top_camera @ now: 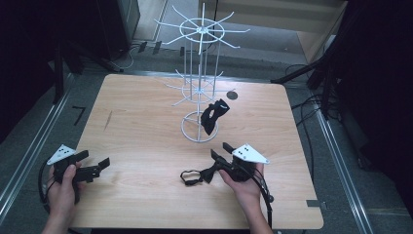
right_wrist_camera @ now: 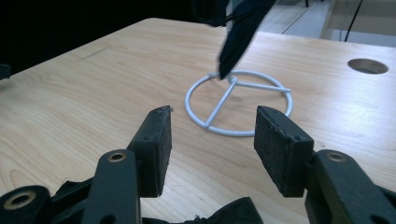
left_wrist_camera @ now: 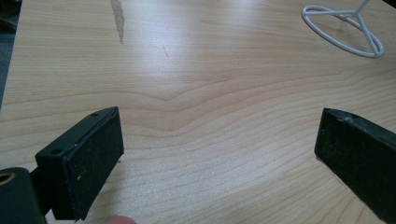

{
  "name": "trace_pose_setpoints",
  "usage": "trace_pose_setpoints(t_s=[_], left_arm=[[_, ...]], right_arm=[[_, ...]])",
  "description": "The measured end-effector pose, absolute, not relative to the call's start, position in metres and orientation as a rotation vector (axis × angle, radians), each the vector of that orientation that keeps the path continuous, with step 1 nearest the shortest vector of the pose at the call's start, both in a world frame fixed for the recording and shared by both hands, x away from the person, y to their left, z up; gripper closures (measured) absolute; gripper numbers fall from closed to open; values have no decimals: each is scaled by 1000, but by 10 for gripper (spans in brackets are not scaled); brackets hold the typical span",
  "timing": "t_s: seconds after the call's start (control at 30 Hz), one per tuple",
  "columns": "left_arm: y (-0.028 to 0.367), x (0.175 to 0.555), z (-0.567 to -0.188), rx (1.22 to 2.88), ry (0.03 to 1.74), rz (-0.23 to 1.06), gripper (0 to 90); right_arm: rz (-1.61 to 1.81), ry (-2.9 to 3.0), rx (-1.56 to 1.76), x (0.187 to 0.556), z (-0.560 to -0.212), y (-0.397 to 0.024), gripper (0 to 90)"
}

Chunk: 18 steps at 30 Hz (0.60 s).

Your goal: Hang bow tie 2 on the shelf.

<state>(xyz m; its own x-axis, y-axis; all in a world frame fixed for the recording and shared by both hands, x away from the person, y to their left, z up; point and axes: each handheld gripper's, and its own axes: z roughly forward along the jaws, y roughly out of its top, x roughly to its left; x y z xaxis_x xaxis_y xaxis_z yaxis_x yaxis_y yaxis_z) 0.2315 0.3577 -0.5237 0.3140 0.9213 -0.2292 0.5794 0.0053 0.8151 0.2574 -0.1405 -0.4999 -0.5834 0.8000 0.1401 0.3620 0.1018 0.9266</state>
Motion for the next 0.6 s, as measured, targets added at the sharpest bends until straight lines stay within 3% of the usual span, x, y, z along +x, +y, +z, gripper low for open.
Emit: trace_pose_setpoints(t_s=[0.6], left_arm=[[358, 231, -524, 1681, 1372, 480, 16]], right_arm=[[1469, 2114, 1096, 254, -516, -122, 511]])
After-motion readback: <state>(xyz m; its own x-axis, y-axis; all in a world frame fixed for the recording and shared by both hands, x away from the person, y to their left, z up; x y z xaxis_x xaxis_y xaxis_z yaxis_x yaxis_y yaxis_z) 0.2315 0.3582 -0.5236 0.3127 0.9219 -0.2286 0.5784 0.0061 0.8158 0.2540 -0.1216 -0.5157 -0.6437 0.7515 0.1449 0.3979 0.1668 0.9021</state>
